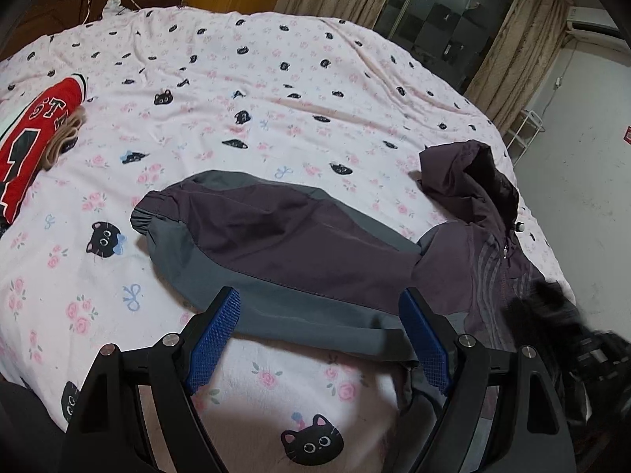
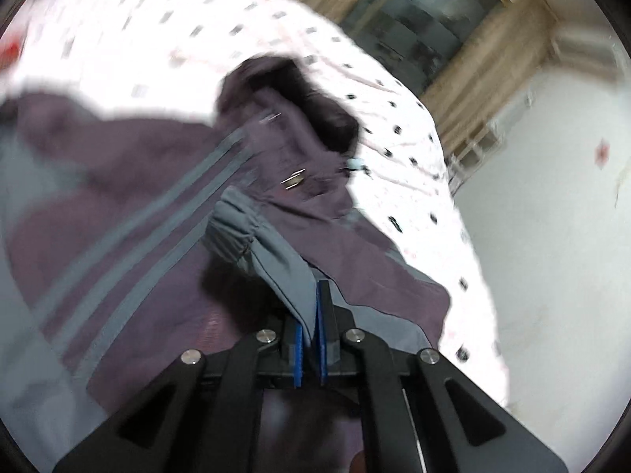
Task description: Fold clothes
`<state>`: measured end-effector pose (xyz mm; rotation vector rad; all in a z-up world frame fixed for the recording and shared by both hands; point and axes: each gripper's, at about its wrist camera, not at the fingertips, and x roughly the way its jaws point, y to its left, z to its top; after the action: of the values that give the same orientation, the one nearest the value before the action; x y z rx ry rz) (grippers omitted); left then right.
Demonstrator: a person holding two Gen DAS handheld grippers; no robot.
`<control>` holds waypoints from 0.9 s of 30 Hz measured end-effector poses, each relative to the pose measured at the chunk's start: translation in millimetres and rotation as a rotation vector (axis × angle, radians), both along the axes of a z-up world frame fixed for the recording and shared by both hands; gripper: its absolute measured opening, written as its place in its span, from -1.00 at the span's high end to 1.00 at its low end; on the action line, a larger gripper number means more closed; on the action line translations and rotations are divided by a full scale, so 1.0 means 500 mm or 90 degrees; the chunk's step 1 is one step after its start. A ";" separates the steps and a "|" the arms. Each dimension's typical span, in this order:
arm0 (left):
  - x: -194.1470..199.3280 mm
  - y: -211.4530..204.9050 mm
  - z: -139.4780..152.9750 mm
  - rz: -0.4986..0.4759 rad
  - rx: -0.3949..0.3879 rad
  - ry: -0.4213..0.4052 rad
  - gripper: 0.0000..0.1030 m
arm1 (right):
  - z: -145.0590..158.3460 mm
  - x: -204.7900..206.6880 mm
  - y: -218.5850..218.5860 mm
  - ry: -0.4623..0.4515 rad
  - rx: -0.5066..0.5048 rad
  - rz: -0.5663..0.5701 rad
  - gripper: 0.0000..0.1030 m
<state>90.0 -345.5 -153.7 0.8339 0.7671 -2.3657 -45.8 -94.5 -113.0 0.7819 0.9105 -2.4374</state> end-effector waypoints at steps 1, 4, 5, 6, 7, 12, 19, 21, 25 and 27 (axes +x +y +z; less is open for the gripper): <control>-0.001 0.000 -0.001 -0.001 0.000 -0.002 -0.54 | 0.025 -0.013 0.030 -0.017 -0.039 -0.013 0.89; -0.005 0.003 -0.004 -0.003 -0.002 -0.007 -0.54 | 0.078 -0.071 0.124 -0.065 -0.146 -0.068 0.89; -0.006 0.005 -0.004 -0.004 -0.003 -0.009 -0.54 | 0.092 -0.092 0.157 -0.082 -0.182 -0.089 0.89; -0.007 0.006 -0.004 -0.005 -0.004 -0.010 -0.54 | 0.104 -0.113 0.189 -0.100 -0.217 -0.110 0.89; -0.008 0.007 -0.003 -0.005 -0.004 -0.011 -0.54 | 0.107 -0.133 0.221 -0.115 -0.244 -0.133 0.89; -0.012 0.015 0.001 -0.010 -0.010 -0.015 -0.54 | 0.093 -0.215 0.345 -0.177 -0.318 -0.238 0.88; -0.018 0.024 0.004 -0.011 -0.015 -0.023 -0.54 | 0.037 -0.246 0.513 -0.258 -0.408 -0.392 0.79; -0.020 0.027 0.004 -0.012 -0.016 -0.025 -0.54 | 0.012 -0.249 0.554 -0.280 -0.426 -0.446 0.73; -0.022 0.030 0.003 -0.014 -0.019 -0.029 -0.54 | -0.025 -0.238 0.597 -0.287 -0.400 -0.523 0.73; -0.024 0.029 0.003 -0.013 -0.020 -0.030 -0.54 | -0.041 -0.232 0.612 -0.291 -0.390 -0.548 0.74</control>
<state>78.0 -330.9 -152.3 0.8863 0.7035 -2.3612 -161.8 211.5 -133.4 1.5915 -0.4443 -2.7366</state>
